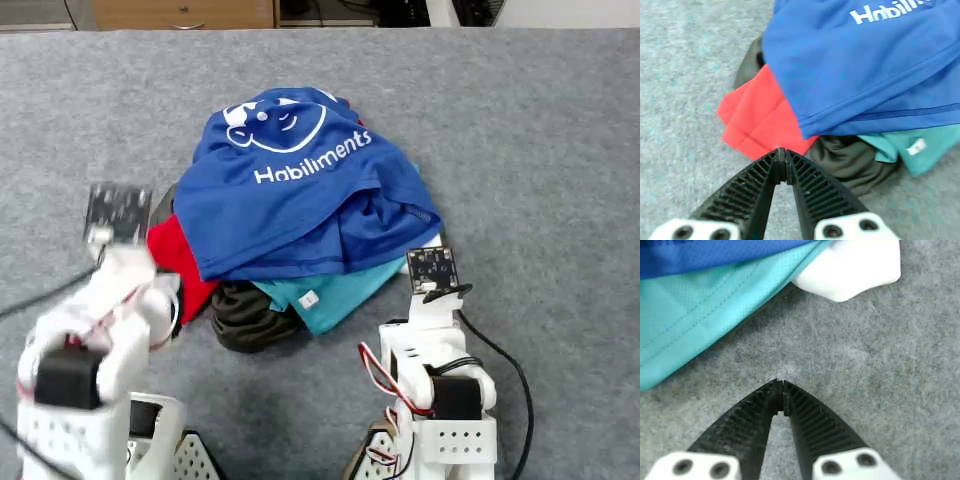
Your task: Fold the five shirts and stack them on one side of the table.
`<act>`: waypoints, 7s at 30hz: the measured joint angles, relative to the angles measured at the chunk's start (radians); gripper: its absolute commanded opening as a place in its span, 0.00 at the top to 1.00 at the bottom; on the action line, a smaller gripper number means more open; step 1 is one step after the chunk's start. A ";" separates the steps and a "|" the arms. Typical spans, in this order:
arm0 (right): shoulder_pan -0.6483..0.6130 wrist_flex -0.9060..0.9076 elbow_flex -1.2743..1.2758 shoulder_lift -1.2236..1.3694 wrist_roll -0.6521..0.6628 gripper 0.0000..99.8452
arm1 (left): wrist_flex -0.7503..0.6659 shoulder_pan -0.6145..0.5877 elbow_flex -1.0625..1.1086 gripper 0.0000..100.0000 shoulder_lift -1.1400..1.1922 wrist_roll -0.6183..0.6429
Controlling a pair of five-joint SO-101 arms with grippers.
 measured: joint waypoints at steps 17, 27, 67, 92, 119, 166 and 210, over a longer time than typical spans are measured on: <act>0.000 0.000 0.000 0.000 0.000 1.00 | 0.107 0.198 -0.423 0.69 0.681 -0.192; 0.000 0.000 0.000 0.000 0.000 1.00 | -0.015 0.203 -0.437 0.69 0.904 -0.229; 0.000 0.000 0.000 0.000 0.000 1.00 | -0.124 -0.046 -0.749 0.98 1.014 -0.210; 0.000 0.000 0.000 0.000 0.000 1.00 | -0.477 -0.901 -0.810 0.98 0.870 -0.209; 0.000 0.000 0.000 0.000 0.000 1.00 | -0.459 -0.862 -0.704 0.73 0.574 -0.288; 0.000 0.000 0.000 0.000 0.000 1.00 | -0.199 0.204 -0.160 0.98 1.048 -0.344; 0.000 0.000 0.000 0.000 0.000 1.00 | -0.822 -0.655 -0.815 0.98 0.502 -0.017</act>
